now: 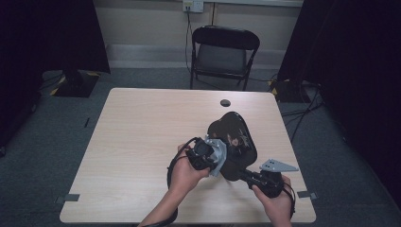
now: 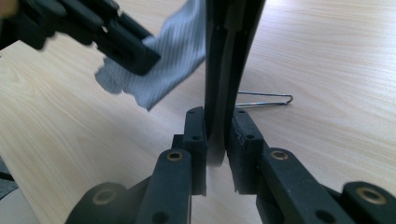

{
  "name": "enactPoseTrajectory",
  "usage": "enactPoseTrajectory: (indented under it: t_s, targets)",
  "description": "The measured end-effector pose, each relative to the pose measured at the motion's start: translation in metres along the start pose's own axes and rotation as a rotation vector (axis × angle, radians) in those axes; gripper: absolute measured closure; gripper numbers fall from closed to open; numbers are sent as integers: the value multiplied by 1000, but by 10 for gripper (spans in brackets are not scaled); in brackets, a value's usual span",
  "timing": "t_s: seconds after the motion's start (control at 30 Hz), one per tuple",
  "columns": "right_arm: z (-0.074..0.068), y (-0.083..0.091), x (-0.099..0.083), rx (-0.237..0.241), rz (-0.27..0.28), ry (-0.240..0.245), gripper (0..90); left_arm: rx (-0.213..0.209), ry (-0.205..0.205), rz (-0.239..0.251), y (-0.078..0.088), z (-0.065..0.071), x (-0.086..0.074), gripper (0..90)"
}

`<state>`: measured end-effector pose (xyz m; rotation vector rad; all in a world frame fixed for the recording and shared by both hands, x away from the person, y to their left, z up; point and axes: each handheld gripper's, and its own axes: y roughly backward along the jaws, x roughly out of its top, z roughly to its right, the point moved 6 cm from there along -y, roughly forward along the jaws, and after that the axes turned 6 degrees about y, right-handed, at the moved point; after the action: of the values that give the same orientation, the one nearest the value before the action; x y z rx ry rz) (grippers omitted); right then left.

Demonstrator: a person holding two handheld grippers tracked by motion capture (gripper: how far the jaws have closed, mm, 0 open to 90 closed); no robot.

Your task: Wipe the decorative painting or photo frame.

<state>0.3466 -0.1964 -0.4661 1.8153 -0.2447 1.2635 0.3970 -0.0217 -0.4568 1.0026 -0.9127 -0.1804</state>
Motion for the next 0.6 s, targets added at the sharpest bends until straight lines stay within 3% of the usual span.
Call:
enactPoseTrajectory:
  t_s: [0.23, 0.6]
  targets:
    - [1, 0, 0, 4, -1, -1, 794, -2, 32, -36, -19, -7, -19, 796]
    - [2, 0, 0, 10, -7, 1, 793, 10, 31, -99, -36, -11, -36, 796]
